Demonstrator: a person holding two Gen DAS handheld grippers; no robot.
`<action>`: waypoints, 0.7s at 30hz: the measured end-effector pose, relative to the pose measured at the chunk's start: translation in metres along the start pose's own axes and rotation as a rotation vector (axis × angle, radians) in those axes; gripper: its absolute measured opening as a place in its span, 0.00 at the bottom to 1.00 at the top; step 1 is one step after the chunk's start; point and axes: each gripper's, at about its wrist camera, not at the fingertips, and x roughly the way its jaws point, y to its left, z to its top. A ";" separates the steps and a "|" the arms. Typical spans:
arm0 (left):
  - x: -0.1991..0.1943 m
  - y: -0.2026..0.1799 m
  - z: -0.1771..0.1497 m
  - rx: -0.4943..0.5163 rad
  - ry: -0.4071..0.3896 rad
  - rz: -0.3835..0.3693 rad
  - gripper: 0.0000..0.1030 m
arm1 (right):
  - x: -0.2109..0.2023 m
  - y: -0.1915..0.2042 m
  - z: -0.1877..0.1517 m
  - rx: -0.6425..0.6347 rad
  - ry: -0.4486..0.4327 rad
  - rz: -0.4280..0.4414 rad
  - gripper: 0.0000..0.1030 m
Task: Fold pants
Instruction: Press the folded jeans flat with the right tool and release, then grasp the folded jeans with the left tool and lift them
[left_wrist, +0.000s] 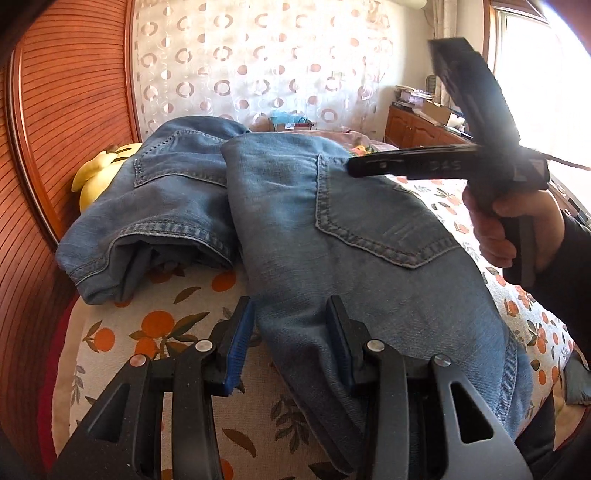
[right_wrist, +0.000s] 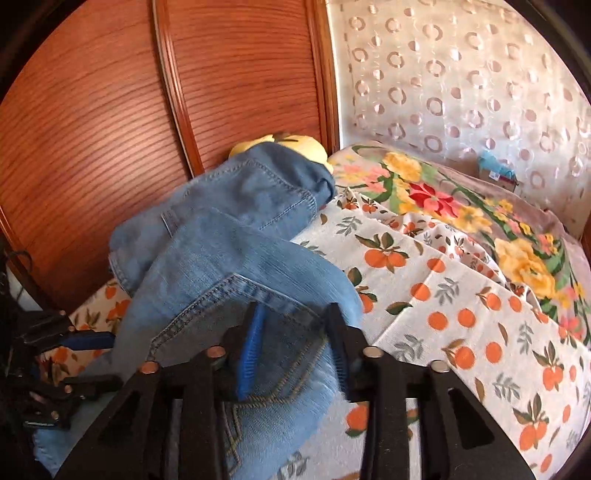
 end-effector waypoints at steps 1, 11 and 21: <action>-0.001 0.001 -0.001 -0.005 0.000 -0.002 0.40 | 0.000 -0.004 -0.002 0.018 0.003 0.007 0.50; 0.000 0.003 -0.001 -0.013 0.003 0.011 0.40 | 0.032 -0.034 -0.010 0.203 0.108 0.177 0.61; -0.002 0.002 -0.001 -0.019 -0.002 0.022 0.40 | 0.058 -0.050 -0.010 0.296 0.170 0.252 0.58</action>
